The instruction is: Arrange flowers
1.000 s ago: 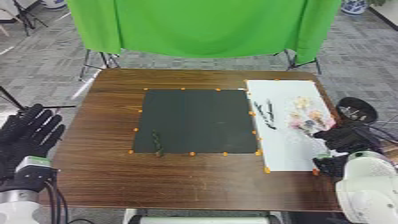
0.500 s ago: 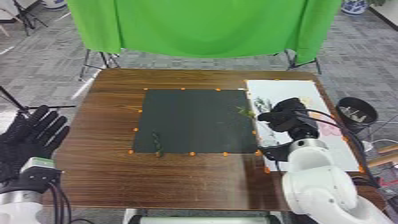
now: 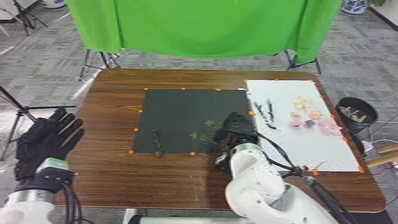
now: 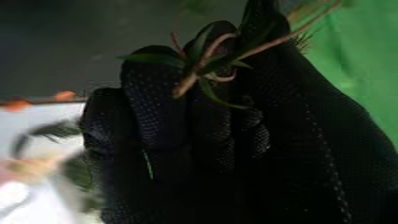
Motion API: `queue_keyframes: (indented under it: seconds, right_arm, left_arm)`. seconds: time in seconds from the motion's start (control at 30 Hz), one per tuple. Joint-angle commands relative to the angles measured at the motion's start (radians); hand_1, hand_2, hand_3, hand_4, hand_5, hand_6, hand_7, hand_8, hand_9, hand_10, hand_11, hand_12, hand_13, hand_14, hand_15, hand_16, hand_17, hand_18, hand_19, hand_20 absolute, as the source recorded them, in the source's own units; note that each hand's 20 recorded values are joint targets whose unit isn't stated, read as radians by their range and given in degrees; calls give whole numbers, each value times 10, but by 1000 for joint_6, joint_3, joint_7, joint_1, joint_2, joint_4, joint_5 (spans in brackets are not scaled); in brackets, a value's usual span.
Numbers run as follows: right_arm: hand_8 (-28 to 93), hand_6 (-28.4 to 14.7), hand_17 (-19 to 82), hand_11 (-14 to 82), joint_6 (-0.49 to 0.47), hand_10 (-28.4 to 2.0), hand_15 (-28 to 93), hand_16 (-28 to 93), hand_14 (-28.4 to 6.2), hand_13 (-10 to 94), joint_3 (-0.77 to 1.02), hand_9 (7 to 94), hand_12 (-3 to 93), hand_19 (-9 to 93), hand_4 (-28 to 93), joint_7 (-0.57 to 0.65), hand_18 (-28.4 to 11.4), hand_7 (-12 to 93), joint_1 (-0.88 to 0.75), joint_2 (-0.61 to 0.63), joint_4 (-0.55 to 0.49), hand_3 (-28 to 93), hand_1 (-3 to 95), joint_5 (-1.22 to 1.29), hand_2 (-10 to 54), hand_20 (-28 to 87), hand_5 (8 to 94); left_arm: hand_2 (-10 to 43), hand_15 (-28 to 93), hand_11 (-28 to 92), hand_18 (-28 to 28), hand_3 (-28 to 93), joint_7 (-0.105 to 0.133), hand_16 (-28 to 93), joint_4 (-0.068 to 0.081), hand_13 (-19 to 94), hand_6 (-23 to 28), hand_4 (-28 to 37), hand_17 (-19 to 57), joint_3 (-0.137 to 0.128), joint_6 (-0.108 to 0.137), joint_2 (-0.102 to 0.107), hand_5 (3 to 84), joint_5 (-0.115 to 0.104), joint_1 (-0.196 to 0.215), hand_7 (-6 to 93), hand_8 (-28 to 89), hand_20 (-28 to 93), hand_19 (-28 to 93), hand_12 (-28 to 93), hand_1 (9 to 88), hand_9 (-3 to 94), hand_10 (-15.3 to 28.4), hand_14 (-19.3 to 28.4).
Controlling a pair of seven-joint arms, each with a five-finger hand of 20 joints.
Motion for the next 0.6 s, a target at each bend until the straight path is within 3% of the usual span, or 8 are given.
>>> queue_keyframes:
  seconds: [0.03, 0.33, 0.4, 0.5, 0.6]
  right_arm:
    - [175, -27, 528, 418, 74, -121, 592, 298, -140, 765, -55, 835, 449, 932, -154, -20, -226, 503, 64, -76, 86, 735, 488, -30, -95, 397, 717]
    - [166, -43, 513, 420, 133, -137, 574, 281, -146, 753, -88, 824, 384, 932, -178, -34, -233, 461, 71, -141, 194, 749, 463, -120, -93, 346, 715]
    - [150, -51, 502, 421, 139, -152, 563, 263, -155, 745, -87, 820, 320, 932, -209, -33, -240, 409, 68, -144, 184, 763, 417, -96, -25, 329, 706]
    - [96, -67, 492, 409, 158, -159, 555, 249, -163, 739, -94, 813, 302, 932, -219, -38, -246, 306, 68, -138, 184, 801, 359, -114, 45, 311, 695]
    - [-8, -71, 490, 411, 179, -161, 555, 240, -164, 736, -98, 804, 299, 932, -201, -38, -247, 285, 69, -132, 175, 810, 323, -121, 31, 303, 681]
  left_arm:
    - [160, 407, 222, 156, 724, -22, -74, 9, 281, 102, -283, -55, 18, -1, 2, 458, 6, -16, 157, -87, 79, 401, 124, 301, 387, 164, 167]
    - [159, 407, 222, 156, 721, -52, -75, 18, 281, 102, -283, -55, 35, -4, 10, 458, 7, -50, 156, -87, 78, 401, 123, 301, 388, 165, 167]
    - [159, 407, 222, 156, 721, -55, -75, 21, 281, 102, -283, -55, 38, -5, 11, 458, 8, -58, 156, -87, 78, 400, 123, 301, 388, 164, 167]
    - [158, 407, 221, 156, 722, -60, -75, 25, 280, 101, -283, -56, 40, -7, 12, 457, 9, -68, 157, -87, 79, 402, 124, 300, 388, 165, 167]
    - [157, 406, 221, 157, 722, -62, -74, 27, 280, 101, -283, -57, 37, -8, 12, 457, 11, -66, 157, -87, 81, 404, 124, 299, 387, 165, 166]
